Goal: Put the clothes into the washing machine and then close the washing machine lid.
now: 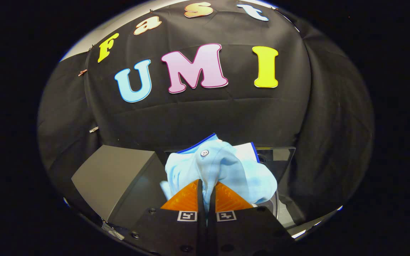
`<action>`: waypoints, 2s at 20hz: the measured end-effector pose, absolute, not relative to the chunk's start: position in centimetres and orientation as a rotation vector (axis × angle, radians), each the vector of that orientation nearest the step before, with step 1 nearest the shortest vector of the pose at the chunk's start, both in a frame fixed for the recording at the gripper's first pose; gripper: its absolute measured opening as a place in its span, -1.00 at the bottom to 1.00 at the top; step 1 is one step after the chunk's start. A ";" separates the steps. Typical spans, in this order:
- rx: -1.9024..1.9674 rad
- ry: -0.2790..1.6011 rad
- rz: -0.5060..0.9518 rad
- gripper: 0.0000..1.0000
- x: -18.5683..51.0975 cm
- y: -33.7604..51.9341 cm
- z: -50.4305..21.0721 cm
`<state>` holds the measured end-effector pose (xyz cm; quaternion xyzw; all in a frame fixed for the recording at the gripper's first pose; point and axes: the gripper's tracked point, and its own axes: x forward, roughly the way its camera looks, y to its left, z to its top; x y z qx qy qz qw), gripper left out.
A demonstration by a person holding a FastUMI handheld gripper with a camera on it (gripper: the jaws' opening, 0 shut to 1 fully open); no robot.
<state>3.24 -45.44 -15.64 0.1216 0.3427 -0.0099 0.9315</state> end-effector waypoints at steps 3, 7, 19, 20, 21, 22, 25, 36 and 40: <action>0.207 0.705 -0.031 -0.90 3.4 -46.4 -17.1; 0.207 0.756 -0.053 -0.90 3.0 -47.6 -20.2; 0.199 0.992 -0.082 -0.90 -1.3 -47.0 -33.4; 0.197 1.010 -0.086 -0.90 -1.8 -47.1 -34.6; 0.187 1.027 -0.091 -0.90 -2.2 -47.1 -35.8; 0.174 1.043 -0.093 -0.90 -2.5 -47.1 -37.0; 0.155 1.086 -0.089 -0.90 -3.2 -46.6 -40.3; 0.188 1.194 -0.074 -0.67 -4.2 -44.1 -44.0; 0.170 1.116 -0.147 -0.06 -3.4 -46.3 -43.1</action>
